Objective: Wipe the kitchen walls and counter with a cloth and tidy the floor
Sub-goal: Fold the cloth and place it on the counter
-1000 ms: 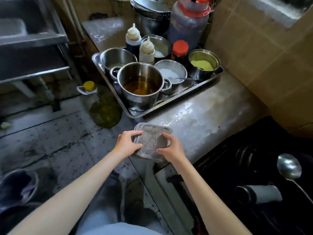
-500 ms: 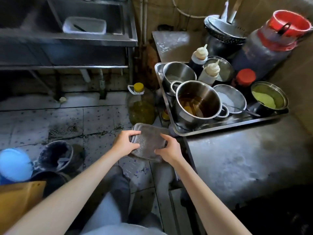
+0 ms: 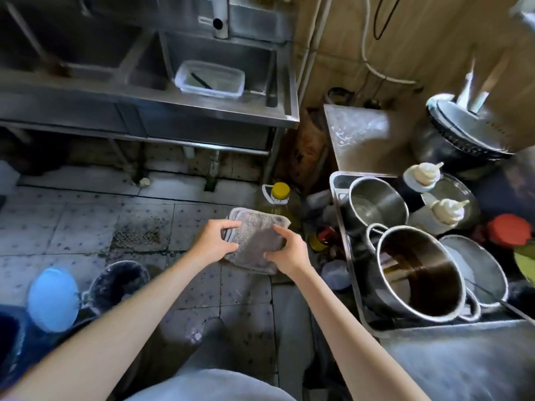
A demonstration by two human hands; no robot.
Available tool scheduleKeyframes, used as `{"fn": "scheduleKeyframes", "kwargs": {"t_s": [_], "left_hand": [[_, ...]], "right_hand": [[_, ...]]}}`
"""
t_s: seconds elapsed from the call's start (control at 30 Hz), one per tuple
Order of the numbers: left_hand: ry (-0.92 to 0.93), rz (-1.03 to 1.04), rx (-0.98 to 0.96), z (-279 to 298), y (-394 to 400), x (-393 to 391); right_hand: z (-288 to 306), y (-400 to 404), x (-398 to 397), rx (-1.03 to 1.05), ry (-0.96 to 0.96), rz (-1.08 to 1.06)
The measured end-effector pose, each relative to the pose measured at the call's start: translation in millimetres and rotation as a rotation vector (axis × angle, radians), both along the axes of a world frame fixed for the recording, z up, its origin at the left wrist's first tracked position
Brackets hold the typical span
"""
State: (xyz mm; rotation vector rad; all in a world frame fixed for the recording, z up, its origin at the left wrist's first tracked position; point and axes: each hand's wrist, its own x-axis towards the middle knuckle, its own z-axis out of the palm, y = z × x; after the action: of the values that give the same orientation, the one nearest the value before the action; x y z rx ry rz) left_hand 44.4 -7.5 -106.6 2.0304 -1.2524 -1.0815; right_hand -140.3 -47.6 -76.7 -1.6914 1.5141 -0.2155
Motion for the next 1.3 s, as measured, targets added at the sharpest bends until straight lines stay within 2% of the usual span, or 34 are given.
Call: {"fn": "scheduleKeyframes", "kwargs": {"t_s": [0.23,0.73,1.0,1.3], "left_hand": [[-0.041,0.065,-0.024,12,-45,50],[-0.099,0.346,-0.049,14,-159,102],[-0.081,0.365,-0.049,17,-222,144],[-0.092,0.264,-0.069,21,-306,230]], "right_hand": [[4,-58,55,-0.032,-0.004,0.057],[2,-215,132,-0.095,0.010,0.286],[11,-283,179,-0.081,0.011,0.303],[11,-340,262,-0.102,0.003,0.133]]}}
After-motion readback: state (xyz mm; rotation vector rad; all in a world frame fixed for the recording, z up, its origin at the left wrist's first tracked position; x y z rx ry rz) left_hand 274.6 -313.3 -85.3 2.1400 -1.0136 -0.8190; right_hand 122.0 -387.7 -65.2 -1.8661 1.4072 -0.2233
